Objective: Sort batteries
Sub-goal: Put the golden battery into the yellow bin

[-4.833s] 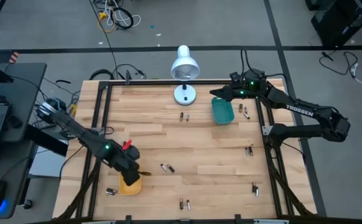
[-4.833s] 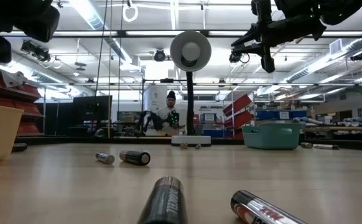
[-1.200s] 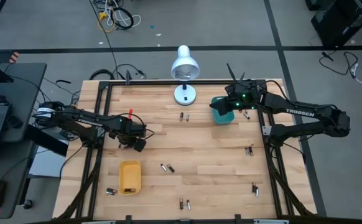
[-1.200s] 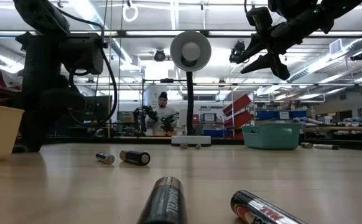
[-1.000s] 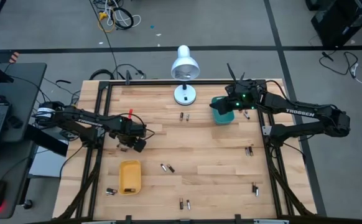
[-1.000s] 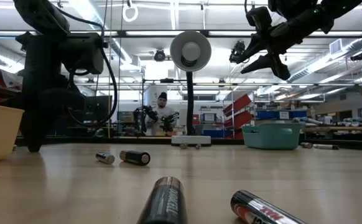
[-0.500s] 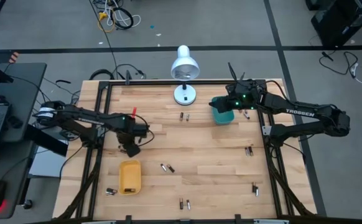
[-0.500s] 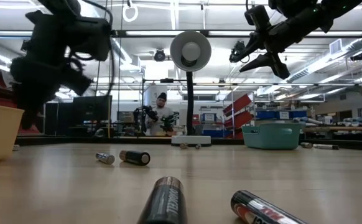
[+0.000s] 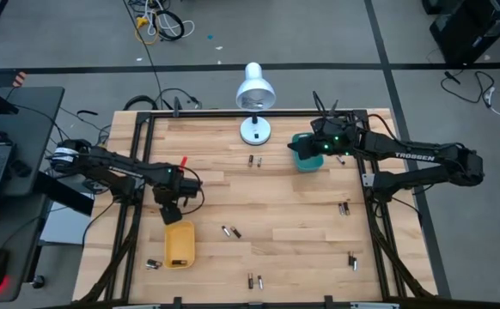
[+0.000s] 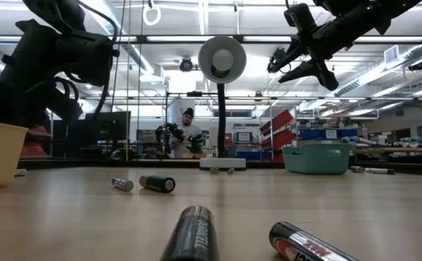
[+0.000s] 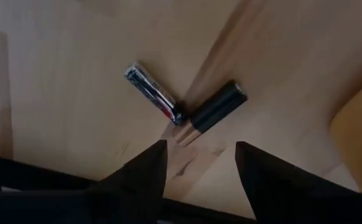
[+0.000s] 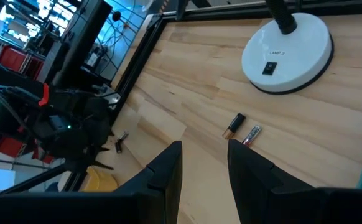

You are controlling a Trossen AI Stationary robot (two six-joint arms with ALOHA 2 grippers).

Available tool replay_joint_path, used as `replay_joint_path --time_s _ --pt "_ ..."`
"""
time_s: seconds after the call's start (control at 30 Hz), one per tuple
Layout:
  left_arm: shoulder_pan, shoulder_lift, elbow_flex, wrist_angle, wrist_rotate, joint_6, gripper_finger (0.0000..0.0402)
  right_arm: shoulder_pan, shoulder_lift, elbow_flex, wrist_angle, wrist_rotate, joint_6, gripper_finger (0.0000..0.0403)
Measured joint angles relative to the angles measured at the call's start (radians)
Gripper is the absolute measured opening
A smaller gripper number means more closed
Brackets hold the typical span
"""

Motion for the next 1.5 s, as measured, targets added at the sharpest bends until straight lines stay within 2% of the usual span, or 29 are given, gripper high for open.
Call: replay_joint_path --time_s 0.3,0.57,0.67,0.87,0.97,1.1,1.23,1.5 --pt "-0.02 0.0 -0.068 0.181 -0.026 -0.028 0.0194 0.0 0.0 0.0 0.0 0.005 0.0 0.0115" --pt "-0.019 -0.005 -0.111 0.209 -0.045 -0.046 0.0188 -0.001 0.0 0.0 -0.001 0.005 0.0 0.0115" --pt "-0.019 -0.005 -0.112 0.211 -0.063 -0.045 0.0166 -0.002 0.0 0.0 -0.001 0.005 0.0 0.0115" --pt "-0.01 -0.004 -0.114 0.219 -0.104 -0.062 0.0087 -0.002 0.0 0.0 0.0 0.005 -0.001 0.0115" --pt "0.001 -0.003 -0.101 0.215 -0.12 -0.073 0.006 -0.003 0.0 0.0 0.0 0.005 -0.002 0.0115" --pt "0.015 0.002 -0.075 0.202 -0.145 -0.075 0.0061 -0.018 0.0 0.0 0.0 0.005 -0.002 0.0115" --pt "0.025 -0.004 -0.04 0.232 -0.227 -0.076 0.0077 -0.029 0.0 0.0 0.0 0.005 0.024 0.0115" --pt "0.026 -0.052 0.034 0.195 -0.228 -0.076 0.0072 0.019 0.0 0.0 0.001 0.004 0.128 0.0115"
